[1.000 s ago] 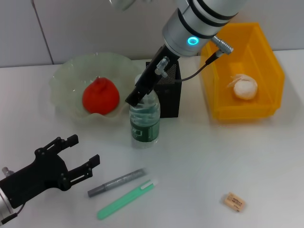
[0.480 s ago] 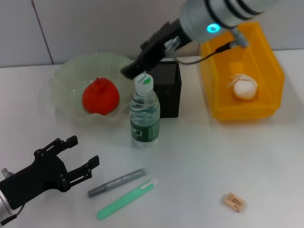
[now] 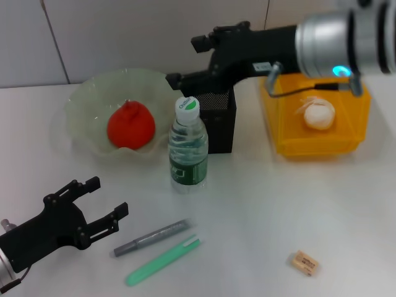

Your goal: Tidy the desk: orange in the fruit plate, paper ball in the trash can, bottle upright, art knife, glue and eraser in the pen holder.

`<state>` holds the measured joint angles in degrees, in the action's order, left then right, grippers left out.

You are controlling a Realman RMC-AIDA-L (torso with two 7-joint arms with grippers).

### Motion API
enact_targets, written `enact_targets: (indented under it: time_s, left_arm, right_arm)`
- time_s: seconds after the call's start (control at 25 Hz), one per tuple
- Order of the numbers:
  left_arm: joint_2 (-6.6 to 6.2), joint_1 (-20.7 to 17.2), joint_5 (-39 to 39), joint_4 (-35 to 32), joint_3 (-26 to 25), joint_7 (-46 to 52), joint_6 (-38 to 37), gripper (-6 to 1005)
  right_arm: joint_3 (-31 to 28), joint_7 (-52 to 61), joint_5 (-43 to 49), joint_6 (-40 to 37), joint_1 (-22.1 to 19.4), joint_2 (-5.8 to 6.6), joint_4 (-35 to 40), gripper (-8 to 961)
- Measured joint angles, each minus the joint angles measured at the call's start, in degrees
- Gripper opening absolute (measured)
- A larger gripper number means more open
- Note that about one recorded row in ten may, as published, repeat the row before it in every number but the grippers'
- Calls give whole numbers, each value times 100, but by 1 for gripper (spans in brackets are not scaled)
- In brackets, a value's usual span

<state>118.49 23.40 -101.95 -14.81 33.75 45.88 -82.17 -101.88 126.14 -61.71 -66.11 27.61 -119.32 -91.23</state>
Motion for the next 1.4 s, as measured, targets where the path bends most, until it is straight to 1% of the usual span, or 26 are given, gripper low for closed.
enact_targets:
  time_s: [0.08,0.12,0.16,0.2,0.24,0.32,0.36,0.4,0.44,0.48,0.52,0.64,0.76,0.88,0.92,0.96,1.0,1.12,1.16,1.24,1.36,1.4]
  left_arm:
    - [-2,3,1,-3,0,0,8,825]
    - [-2,4,2,-3,0,0,9,825]
    - [-2,3,5,-3,0,0,11,825]
    - [0,2,7,-4,0,0,14,825]
    - [4,0,10,-4,0,0,16,825]
    - [5,0,13,-4,0,0,18,824]
    - [6,0,14,-4,0,0,19,824]
    - [6,0,14,-4,0,0,19,824]
    - [6,0,14,-4,0,0,19,824]
    - [6,2,17,-4,0,0,22,824]
    - [6,2,17,-4,0,0,22,824]
    - [8,10,48,-4,0,0,26,824]
    - [7,11,54,-4,0,0,34,824]
    - [8,3,54,-4,0,0,35,824]
    - [7,2,54,-3,0,0,35,824]
    - [8,1,54,0,0,0,35,824]
    - [8,1,54,0,0,0,35,824]
    - [7,-1,54,4,0,0,35,824]
    - [7,-2,54,4,0,0,35,824]
    - [7,-2,54,4,0,0,35,824]
    - [3,-3,53,0,0,0,35,823]
    - [2,-3,53,-1,0,0,35,823]
  right_arm:
    - [-39,-773,-852,111,-429,-6,157,796]
    - [-52,-1083,-1146,127,-571,-6,239,796]
    - [-72,-2028,-1977,134,-930,-4,598,795]
    - [-72,-2028,-1977,134,-930,-4,598,795]
    - [-74,-2558,-2436,111,-1107,-4,841,794]
    - [-77,-3346,-3170,38,-1315,0,1273,793]
    - [-142,-3880,-3668,-124,-1401,14,1745,792]
    - [-142,-3880,-3668,-124,-1401,14,1745,792]
    - [-214,-4075,-3835,-230,-1414,17,1980,791]
    - [-451,-4474,-4071,-506,-1375,13,2509,791]
    - [-451,-4474,-4071,-506,-1375,13,2509,790]
    - [-672,-5374,-4563,-857,-1228,9,3465,788]
    - [-728,-6276,-4928,-1006,-1047,9,4252,787]
    - [-737,-6455,-4955,-976,-949,-1,4454,785]
    - [-743,-6481,-4957,-943,-869,-3,4574,784]
    - [-761,-6500,-4965,-915,-687,-1,4818,784]
    - [-761,-6500,-4965,-915,-687,-1,4818,783]
    - [-809,-6591,-4975,-866,-386,1,5210,781]
    - [-816,-6654,-4976,-754,-219,0,5408,781]
    - [-810,-6668,-4977,-677,-137,0,5489,780]
    - [-759,-6684,-4959,-427,136,1,5752,778]
    - [-759,-6684,-4959,-427,136,1,5752,777]
